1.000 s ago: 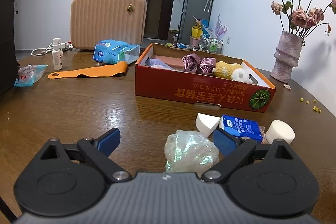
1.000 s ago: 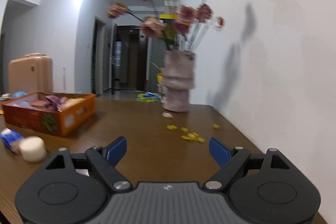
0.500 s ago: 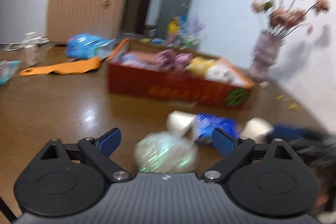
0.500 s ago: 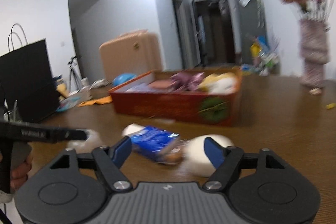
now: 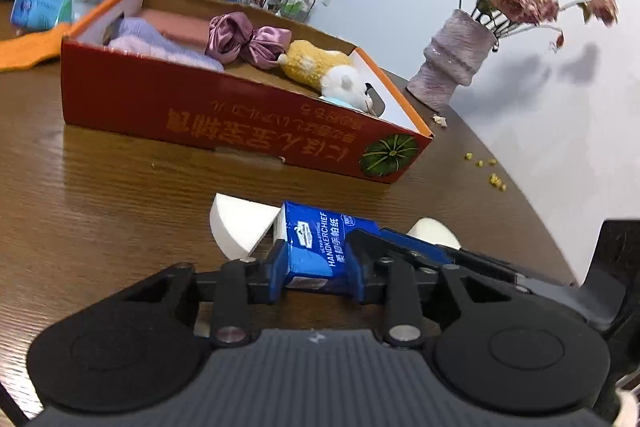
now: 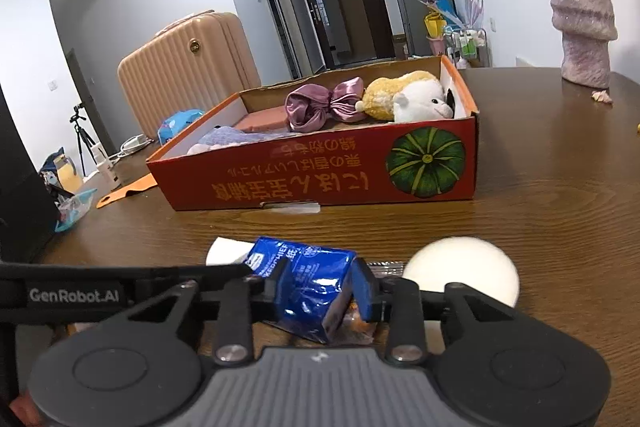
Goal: Organize soft objects
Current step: 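Close the left tool on the blue tissue pack, then carry the blue tissue pack into the box and open the left tool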
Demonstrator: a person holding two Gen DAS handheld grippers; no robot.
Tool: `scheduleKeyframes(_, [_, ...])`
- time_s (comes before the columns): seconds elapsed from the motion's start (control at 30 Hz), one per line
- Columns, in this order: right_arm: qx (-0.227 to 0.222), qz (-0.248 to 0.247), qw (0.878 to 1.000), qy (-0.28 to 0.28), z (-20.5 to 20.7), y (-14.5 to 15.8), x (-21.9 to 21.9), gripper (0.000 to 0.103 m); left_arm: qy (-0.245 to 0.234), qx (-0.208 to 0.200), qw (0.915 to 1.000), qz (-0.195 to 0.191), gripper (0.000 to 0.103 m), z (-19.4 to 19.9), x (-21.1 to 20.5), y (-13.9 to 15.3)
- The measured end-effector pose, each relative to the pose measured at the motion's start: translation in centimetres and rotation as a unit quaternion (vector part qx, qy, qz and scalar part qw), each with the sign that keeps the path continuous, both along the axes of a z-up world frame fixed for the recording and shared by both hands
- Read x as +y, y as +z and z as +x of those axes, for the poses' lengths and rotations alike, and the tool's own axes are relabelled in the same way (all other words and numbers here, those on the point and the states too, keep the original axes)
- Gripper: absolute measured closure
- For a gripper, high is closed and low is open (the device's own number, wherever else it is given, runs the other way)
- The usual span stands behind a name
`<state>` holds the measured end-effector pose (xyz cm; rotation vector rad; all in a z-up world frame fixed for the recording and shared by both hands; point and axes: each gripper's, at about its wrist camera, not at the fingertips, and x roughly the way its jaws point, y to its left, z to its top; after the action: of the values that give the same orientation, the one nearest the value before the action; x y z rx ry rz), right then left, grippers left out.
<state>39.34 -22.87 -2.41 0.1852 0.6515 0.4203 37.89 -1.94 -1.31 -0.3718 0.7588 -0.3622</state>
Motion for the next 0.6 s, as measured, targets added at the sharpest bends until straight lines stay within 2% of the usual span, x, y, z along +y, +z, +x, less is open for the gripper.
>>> scheduleKeyframes(0.13, [-0.020, 0.013, 1.000, 0.005, -1.2, 1.5, -0.6, 0.073, -0.002, 0.001, 0.9997, -0.024, 0.072, -1.0, 0.4, 1.0])
scheduleKeyframes(0.23, [-0.047, 0.014, 0.999, 0.018, -3.6, 3.7, -1.4, 0.073, -0.012, -0.020, 0.9991, -0.034, 0.072, -3.4, 0.1, 2.8])
scheduleKeyframes(0.33, [-0.047, 0.027, 0.998, 0.026, -6.3, 4.6, -3.0, 0.073, -0.028, -0.024, 0.9985, -0.041, 0.072, -6.4, -0.7, 3.3])
scheduleKeyframes(0.47, [-0.023, 0.028, 0.999, 0.029, -9.7, 3.2, -4.3, 0.073, -0.036, -0.003, 0.9991, -0.021, 0.072, -9.8, -2.6, 1.7])
scheduleKeyframes(0.6, [0.002, 0.041, 0.999, 0.025, -11.3, 1.2, -5.6, 0.072, -0.025, 0.025, 0.9991, -0.022, 0.070, -11.2, -2.6, 0.0])
